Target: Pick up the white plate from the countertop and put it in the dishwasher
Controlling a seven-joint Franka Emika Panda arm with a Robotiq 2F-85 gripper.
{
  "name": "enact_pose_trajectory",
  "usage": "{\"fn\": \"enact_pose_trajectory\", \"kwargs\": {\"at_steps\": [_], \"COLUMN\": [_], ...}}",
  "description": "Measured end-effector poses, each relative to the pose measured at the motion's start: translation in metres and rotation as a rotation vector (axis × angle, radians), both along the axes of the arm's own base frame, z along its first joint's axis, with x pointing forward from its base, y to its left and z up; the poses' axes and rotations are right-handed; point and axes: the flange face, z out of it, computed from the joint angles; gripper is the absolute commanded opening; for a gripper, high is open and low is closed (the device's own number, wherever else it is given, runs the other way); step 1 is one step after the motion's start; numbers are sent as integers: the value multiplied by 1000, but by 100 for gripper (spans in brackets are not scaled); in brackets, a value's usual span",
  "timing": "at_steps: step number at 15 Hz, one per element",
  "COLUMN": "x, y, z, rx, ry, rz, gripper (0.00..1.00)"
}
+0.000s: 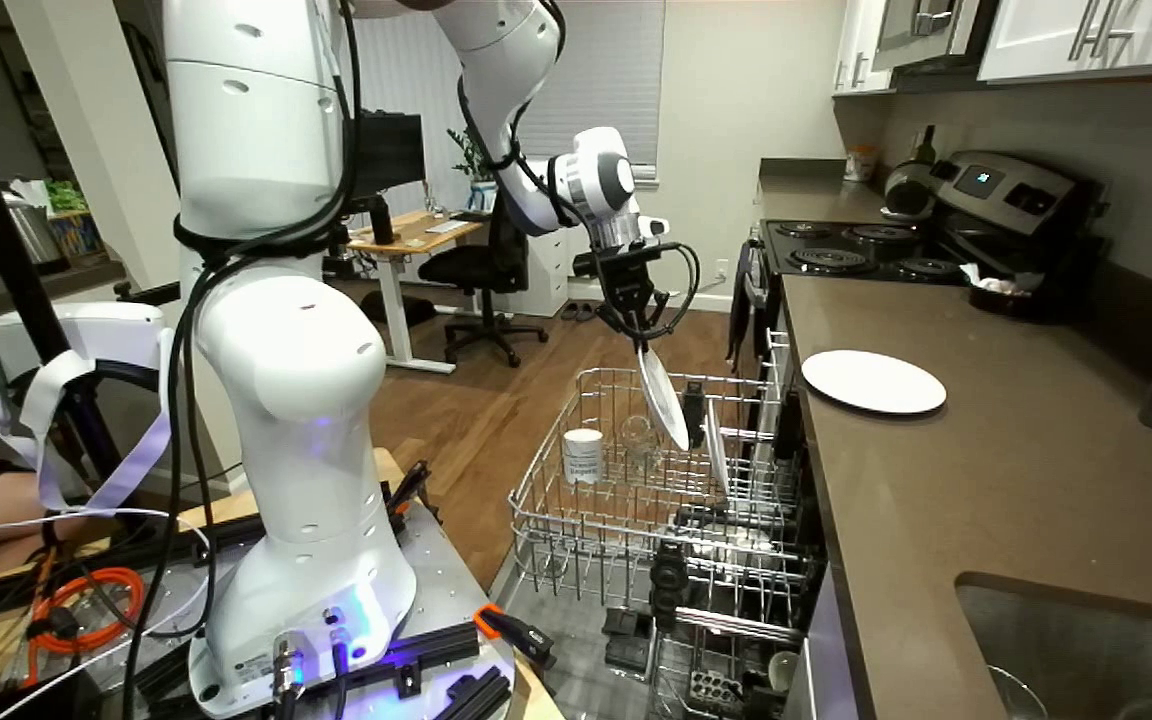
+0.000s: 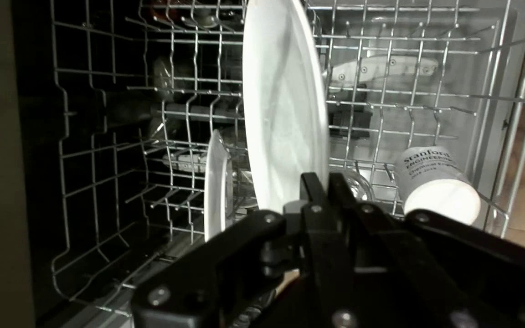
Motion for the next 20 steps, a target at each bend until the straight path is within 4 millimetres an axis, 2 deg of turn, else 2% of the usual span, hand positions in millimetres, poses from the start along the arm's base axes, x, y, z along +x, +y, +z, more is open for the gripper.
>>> {"fn": "enact_pose_trajectory", "kwargs": {"at_steps": [3, 9, 15, 20], "x": [8, 38, 71, 79], "y": [12, 21, 28, 25], "z": [-7, -15, -7, -11], "rx": [60, 141, 212, 225], "ry": [13, 46, 24, 24], "rz": [54, 125, 110, 95], "gripper": [7, 7, 7, 7]}}
